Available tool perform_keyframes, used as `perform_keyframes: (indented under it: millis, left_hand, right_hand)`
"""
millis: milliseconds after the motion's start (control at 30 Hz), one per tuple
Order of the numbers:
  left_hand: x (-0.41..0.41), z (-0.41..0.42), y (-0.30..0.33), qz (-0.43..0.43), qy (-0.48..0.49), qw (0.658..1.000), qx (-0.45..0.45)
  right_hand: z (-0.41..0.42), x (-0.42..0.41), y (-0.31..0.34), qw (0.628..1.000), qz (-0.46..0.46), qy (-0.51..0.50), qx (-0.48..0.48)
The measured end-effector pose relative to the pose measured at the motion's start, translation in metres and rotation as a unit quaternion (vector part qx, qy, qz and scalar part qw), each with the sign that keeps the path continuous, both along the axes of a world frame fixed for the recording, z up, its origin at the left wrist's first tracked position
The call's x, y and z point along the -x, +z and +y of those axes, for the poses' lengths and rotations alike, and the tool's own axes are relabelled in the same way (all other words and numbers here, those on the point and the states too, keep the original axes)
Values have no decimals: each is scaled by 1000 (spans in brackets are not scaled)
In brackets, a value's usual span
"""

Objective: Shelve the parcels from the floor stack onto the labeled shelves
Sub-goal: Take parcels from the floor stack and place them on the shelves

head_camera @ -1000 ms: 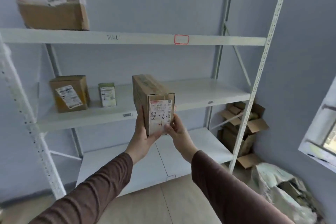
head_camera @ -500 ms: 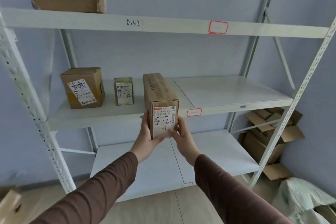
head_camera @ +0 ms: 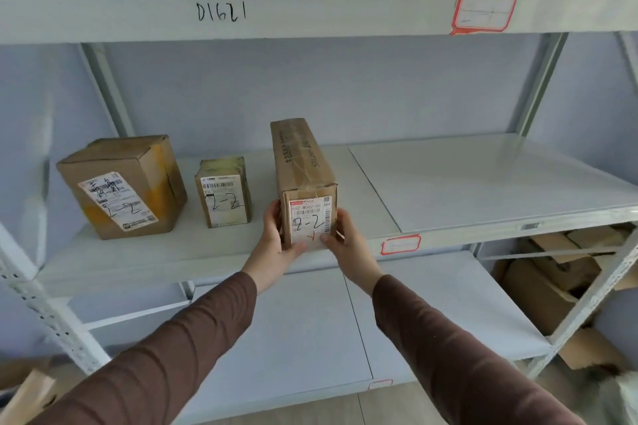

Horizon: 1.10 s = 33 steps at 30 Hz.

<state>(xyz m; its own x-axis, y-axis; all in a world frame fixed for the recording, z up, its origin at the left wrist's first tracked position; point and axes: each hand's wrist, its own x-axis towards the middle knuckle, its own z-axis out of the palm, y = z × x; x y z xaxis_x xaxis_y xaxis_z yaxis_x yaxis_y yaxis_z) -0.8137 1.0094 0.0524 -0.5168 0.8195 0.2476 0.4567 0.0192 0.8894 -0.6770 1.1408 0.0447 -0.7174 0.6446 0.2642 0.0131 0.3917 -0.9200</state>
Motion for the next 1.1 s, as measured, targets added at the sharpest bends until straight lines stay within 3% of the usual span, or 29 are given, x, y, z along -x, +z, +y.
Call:
perform_keyframes:
  millis: [367, 567, 1100]
  left_hand:
    - [45, 24, -1, 2, 3, 1000, 9]
    - [66, 35, 3, 8, 1, 1000, 30]
    - [106, 62, 12, 28, 2, 997, 70]
  right_hand:
    - [37, 34, -2, 999, -25, 28, 6]
    - [42, 52, 6, 997, -65, 9, -50]
    - [58, 92, 21, 991, -121, -28, -44]
